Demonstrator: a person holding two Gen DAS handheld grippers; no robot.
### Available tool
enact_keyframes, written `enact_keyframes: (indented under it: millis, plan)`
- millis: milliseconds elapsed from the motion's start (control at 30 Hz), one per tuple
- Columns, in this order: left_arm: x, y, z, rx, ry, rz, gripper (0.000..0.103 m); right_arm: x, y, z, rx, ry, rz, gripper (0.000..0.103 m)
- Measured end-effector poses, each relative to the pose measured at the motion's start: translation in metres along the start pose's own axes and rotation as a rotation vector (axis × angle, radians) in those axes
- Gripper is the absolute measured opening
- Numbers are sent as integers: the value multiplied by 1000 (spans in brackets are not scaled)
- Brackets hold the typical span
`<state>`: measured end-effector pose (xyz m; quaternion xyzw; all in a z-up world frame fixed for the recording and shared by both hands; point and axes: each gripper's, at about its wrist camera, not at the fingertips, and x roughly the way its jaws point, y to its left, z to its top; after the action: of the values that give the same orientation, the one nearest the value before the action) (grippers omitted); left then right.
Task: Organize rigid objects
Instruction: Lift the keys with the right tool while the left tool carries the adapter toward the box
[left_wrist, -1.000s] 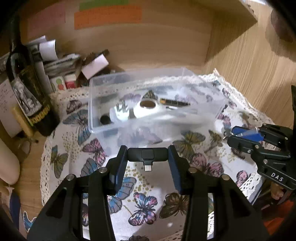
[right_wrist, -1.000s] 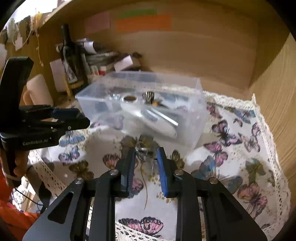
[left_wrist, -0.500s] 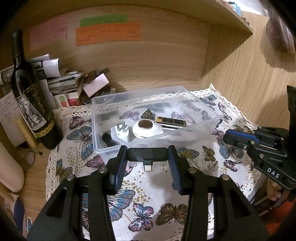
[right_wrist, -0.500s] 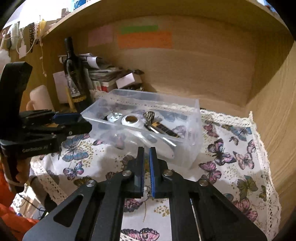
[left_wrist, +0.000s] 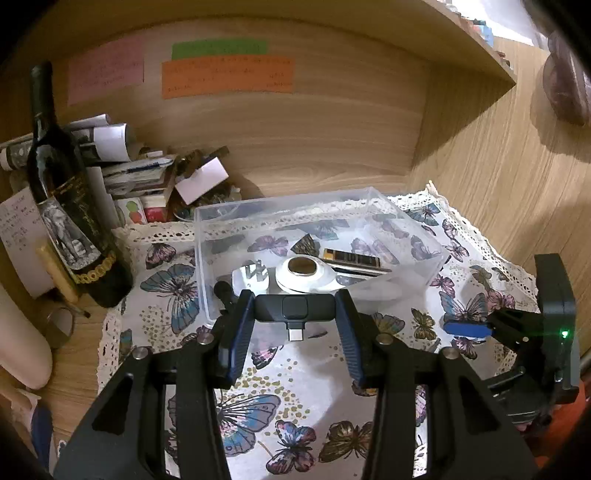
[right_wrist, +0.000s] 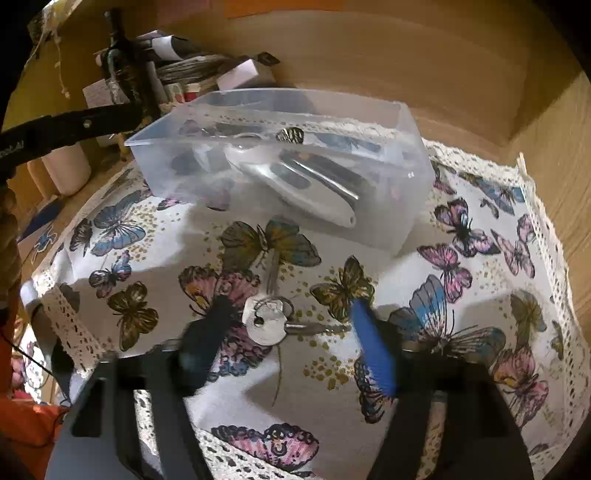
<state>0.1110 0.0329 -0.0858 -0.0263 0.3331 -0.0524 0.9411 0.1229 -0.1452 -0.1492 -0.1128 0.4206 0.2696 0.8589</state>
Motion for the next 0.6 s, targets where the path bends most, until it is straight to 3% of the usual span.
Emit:
enact_keyframes:
  millis: [167,267,600]
  plan:
    - [6,-3,-3,6,17,1,44,11,-7,-9,16,51,6,71]
    - [7,-2,-3,1,17,0,44,8,-4,-14,-9,23,-16,59]
    - [4,-2,0,6,1,10,44,-9,-4,-8,20,-44,-29,58]
